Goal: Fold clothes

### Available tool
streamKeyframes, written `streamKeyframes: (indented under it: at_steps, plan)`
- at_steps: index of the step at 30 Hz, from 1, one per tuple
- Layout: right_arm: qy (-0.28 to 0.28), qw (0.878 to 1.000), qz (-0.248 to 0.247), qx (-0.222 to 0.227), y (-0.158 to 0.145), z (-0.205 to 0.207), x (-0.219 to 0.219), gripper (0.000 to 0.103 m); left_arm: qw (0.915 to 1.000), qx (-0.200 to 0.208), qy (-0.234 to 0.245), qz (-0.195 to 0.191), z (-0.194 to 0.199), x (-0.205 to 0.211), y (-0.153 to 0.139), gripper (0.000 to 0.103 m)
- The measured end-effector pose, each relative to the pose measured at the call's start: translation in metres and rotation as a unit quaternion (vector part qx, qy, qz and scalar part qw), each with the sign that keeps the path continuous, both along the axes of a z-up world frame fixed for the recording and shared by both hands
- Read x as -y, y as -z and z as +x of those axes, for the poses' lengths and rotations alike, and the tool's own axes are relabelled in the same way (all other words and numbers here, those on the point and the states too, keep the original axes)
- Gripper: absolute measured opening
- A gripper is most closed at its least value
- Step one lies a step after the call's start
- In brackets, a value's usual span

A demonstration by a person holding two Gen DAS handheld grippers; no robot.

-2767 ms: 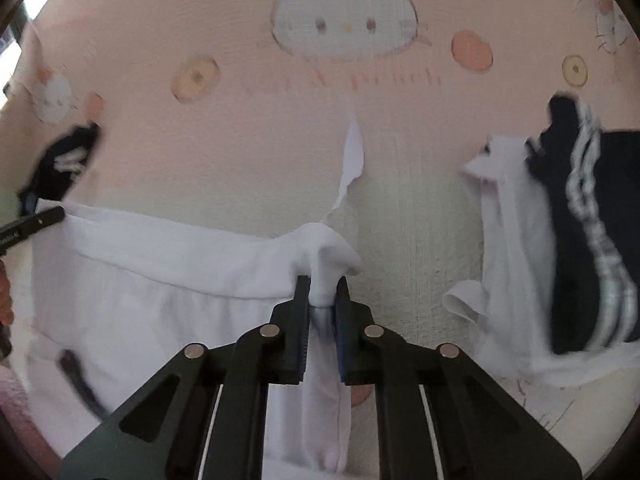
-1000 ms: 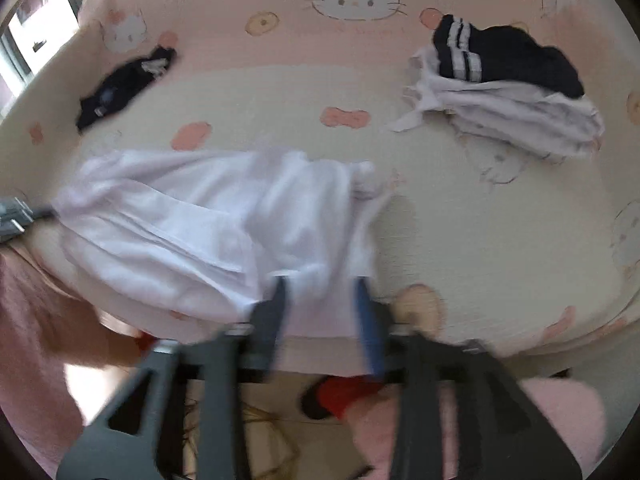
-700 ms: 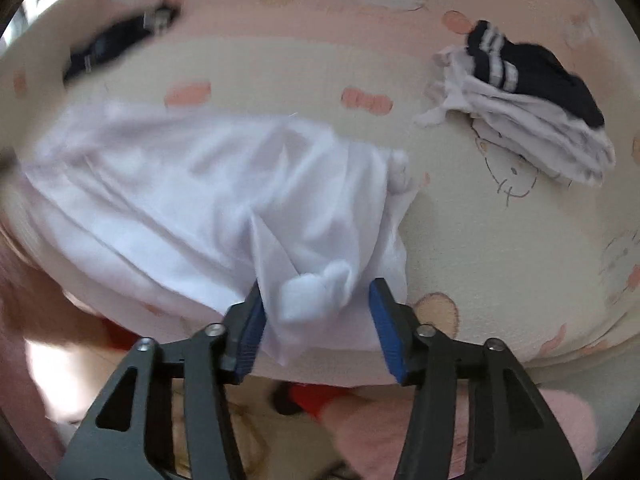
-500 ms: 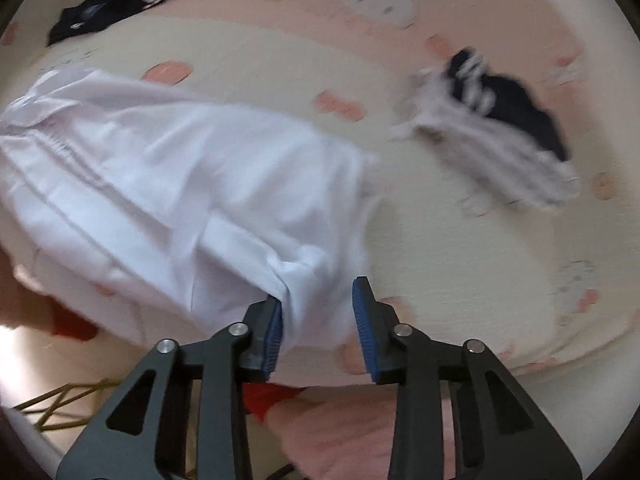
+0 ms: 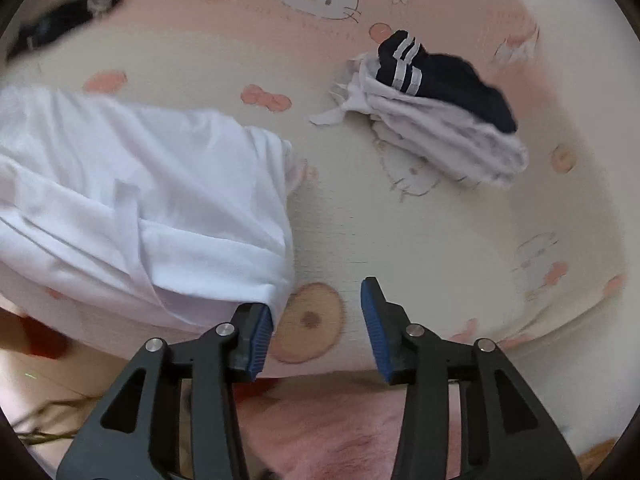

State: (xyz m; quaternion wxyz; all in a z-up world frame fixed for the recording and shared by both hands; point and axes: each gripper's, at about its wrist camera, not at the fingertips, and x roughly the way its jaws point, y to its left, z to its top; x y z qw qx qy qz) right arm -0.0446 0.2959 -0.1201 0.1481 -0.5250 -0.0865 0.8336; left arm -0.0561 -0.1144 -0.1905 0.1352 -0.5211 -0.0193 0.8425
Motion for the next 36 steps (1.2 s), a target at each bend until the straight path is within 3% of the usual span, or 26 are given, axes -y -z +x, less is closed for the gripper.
streamKeyframes:
  at_steps: [3, 5, 6, 10, 13, 17, 20, 22, 25, 28, 30, 32, 33, 34, 36]
  plan:
    - [0.02, 0.993, -0.046, -0.103, -0.039, 0.02, -0.005, 0.043, 0.9974, -0.052, 0.048, 0.011, -0.004, -0.018, -0.015, 0.052]
    - [0.035, 0.982, -0.041, -0.18, -0.067, 0.032, -0.004, 0.051, 0.996, -0.044, 0.076, -0.014, -0.016, -0.037, -0.008, 0.054]
    - [0.026, 0.982, -0.057, -0.177, -0.068, 0.027, -0.001, 0.061, 0.995, -0.036, 0.087, -0.032, -0.022, -0.047, -0.003, 0.054]
    - [-0.004, 0.984, -0.127, -0.121, -0.056, -0.003, 0.011, 0.058, 0.9913, 0.019, 0.098, -0.086, -0.036, -0.068, 0.024, 0.054]
    - [0.013, 0.987, -0.109, -0.114, -0.059, 0.0, 0.014, 0.057, 0.9864, 0.035, 0.12, -0.106, -0.025, -0.064, 0.027, 0.054]
    - [0.024, 0.998, -0.017, -0.062, -0.042, 0.01, 0.005, 0.057, 0.9884, 0.045, 0.102, -0.103, -0.02, -0.039, 0.019, 0.055]
    - [0.059, 0.994, -0.075, -0.053, -0.035, 0.018, -0.025, 0.058, 0.9955, -0.004, 0.085, -0.041, -0.012, -0.025, -0.008, 0.055]
    - [0.08, 0.985, -0.14, -0.061, -0.032, 0.018, -0.041, 0.059, 0.9952, -0.011, 0.09, -0.036, -0.007, -0.031, -0.012, 0.055]
    - [0.072, 0.978, -0.184, -0.067, -0.025, 0.011, -0.048, 0.059, 0.9924, 0.0, 0.108, -0.06, -0.005, -0.048, 0.004, 0.055]
    - [0.032, 0.986, -0.156, -0.051, -0.019, -0.002, -0.033, 0.059, 0.9908, 0.022, 0.107, -0.08, -0.006, -0.058, 0.023, 0.055]
    - [0.0, 0.991, -0.133, -0.028, -0.006, -0.014, -0.019, 0.059, 0.992, 0.017, 0.101, -0.074, -0.009, -0.06, 0.024, 0.045]
    - [-0.027, 0.993, -0.118, -0.003, 0.008, -0.025, -0.006, 0.049, 0.9929, 0.003, 0.095, -0.071, -0.01, -0.061, 0.019, 0.012]
    - [-0.035, 0.992, -0.118, 0.009, 0.015, -0.027, -0.002, 0.022, 0.9934, -0.003, 0.092, -0.069, -0.009, -0.059, 0.015, 0.011]
    - [-0.035, 0.993, -0.115, 0.012, 0.016, -0.026, 0.001, 0.009, 0.9938, -0.008, 0.089, -0.066, -0.008, -0.057, 0.011, 0.01]
    - [-0.03, 0.992, -0.121, -0.011, 0.006, -0.019, -0.003, 0.006, 0.9943, -0.018, 0.088, -0.058, -0.007, -0.054, 0.003, 0.008]
